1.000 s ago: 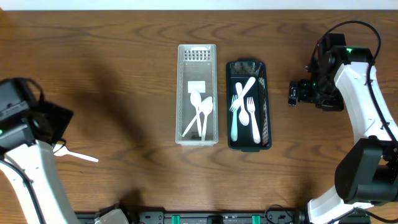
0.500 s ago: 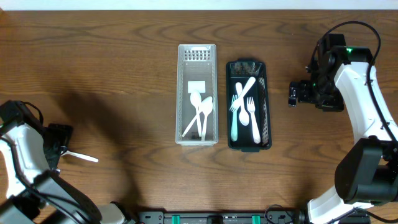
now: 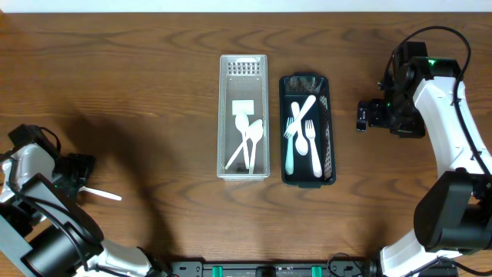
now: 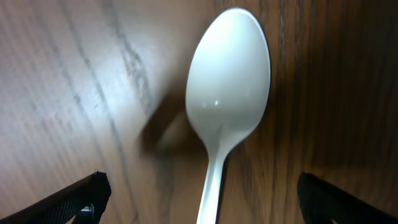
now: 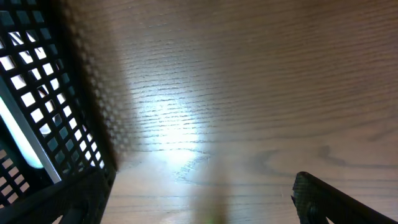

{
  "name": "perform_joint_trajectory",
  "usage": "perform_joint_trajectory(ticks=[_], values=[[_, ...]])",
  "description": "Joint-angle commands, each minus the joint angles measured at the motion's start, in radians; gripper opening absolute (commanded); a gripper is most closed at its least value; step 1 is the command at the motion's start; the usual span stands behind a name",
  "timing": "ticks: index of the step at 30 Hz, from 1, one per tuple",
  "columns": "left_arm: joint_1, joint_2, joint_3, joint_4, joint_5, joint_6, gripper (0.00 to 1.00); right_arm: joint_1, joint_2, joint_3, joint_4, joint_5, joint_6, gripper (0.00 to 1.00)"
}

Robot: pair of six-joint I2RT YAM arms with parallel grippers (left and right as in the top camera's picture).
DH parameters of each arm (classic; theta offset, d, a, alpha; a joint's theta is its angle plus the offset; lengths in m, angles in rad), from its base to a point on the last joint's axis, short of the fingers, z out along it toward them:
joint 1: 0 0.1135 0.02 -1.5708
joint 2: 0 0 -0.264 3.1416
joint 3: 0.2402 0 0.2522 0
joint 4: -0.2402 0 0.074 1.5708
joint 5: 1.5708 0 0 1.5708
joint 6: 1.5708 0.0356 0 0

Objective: Pack container
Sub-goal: 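Move the left gripper to the last white spoon and grasp it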

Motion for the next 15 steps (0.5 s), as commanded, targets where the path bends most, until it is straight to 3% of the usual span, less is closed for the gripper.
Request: perform_joint_trajectory(ticks=[1, 12, 15], values=[[0.004, 0.036, 0.000, 0.014, 0.009, 0.035, 0.98, 0.009, -0.010, -0.002, 0.000, -0.003, -0.011, 0.99], [0.004, 0.082, -0.045, 0.104, 0.079, 0.092, 0.98, 0.009, -0.010, -0.002, 0.003, -0.003, -0.011, 0.99], [0.004, 0.082, -0.082, 0.135, 0.079, 0.091, 0.90, 0.010, -0.010, -0.002, 0.003, -0.003, -0.011, 0.99]])
